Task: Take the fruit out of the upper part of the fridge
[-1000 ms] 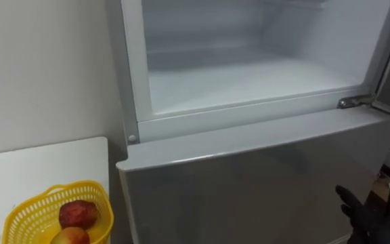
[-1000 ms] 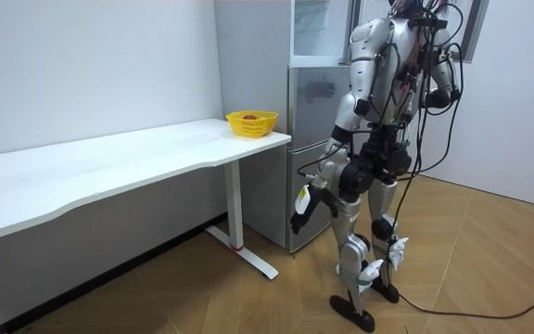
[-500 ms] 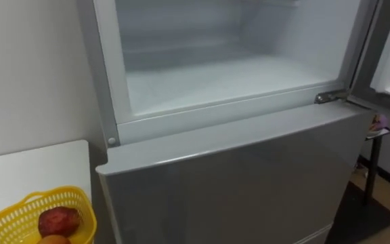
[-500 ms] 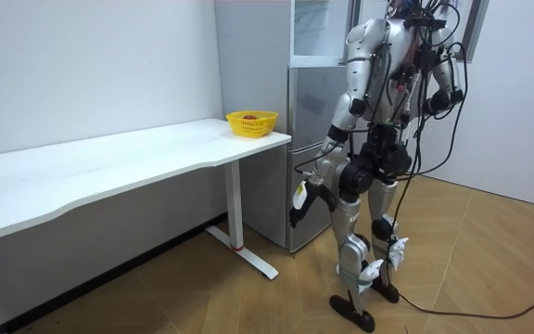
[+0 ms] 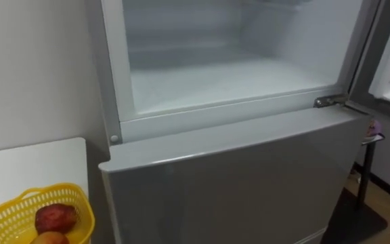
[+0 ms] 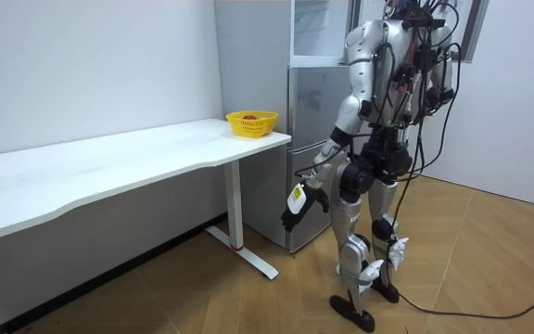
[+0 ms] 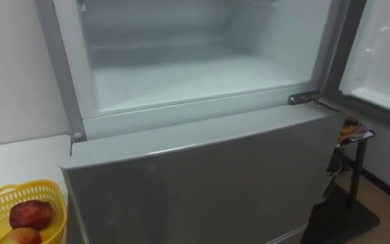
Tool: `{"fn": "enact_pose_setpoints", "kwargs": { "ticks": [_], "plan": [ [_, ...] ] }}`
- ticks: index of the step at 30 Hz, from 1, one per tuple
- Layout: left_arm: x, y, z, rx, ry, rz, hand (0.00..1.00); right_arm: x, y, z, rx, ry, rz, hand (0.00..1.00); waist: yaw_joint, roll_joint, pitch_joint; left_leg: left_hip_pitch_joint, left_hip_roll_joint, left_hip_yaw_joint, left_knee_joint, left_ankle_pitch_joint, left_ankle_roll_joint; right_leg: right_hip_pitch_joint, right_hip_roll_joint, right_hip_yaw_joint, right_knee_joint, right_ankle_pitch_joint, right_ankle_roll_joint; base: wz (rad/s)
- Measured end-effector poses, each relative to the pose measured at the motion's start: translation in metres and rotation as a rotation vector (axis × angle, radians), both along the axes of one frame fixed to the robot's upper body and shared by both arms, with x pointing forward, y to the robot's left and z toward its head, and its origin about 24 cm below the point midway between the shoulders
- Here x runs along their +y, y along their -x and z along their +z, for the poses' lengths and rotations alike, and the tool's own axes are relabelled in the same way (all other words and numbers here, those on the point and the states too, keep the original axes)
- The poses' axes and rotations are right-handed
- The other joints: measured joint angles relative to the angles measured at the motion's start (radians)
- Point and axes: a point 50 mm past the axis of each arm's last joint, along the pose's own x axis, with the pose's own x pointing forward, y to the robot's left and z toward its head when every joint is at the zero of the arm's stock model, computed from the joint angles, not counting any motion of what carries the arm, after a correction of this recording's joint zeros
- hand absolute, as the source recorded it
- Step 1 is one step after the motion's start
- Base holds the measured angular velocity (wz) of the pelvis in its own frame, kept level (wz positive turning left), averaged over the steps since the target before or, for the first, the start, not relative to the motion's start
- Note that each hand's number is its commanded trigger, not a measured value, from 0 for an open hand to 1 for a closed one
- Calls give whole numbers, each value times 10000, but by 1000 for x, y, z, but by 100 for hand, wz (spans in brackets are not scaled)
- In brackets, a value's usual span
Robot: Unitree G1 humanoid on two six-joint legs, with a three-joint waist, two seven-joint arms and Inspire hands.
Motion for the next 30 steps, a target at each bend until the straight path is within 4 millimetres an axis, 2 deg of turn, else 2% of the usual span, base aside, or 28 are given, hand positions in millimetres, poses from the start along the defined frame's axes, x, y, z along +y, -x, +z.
{"fn": "enact_pose_setpoints", "kwargs": {
  "ticks": [3, 7, 9, 13, 19, 26, 30],
  "plan": [
    [5, -2, 1, 57, -90, -75, 0, -14, -6, 10, -382, -61, -559, 0, -70, -123, -11, -89, -10, -131, 58, 0, 1, 6, -21, -158, -7, 0, -1, 13],
    [9, 0, 2, 176, -142, 11, 0, -35, -17, 19, -1058, -616, -1383, 0, -209, -257, 15, -115, -60, -254, 175, -1, 1, 59, -20, -258, -3, 0, -1, 11],
    [11, 2, 3, 237, -197, 280, 0, -44, -20, 23, -1083, -723, -1589, 0, -211, -295, 40, -143, -58, -265, 192, -3, -1, 54, -16, -265, -8, 0, -1, 2],
    [17, 7, 5, 434, -375, 706, 0, -60, -21, 31, -973, -886, -2036, 0, -241, -335, 23, -263, -50, -333, 200, -3, -3, -20, -17, -360, -13, 1, -1, 6],
    [21, 9, 6, 609, -488, 838, 0, -69, -20, 38, -854, -811, -2155, 0, -245, -385, -34, -285, -14, -358, 275, 5, -16, 14, -7, -497, -13, 1, -2, 4],
    [22, 11, 6, 767, -368, 883, 0, -75, -13, 32, -950, -1421, -2766, 0, -297, -449, -17, -280, -10, -513, 305, 2, -18, 105, -14, -533, -20, 2, -3, 3],
    [25, 11, 7, 691, -407, 1007, 0, -76, -15, 35, -1107, -1429, -2778, 0, -305, -436, -29, -273, -18, -524, 312, 13, -33, 113, -12, -536, -18, 3, -5, 0]
  ]
}}
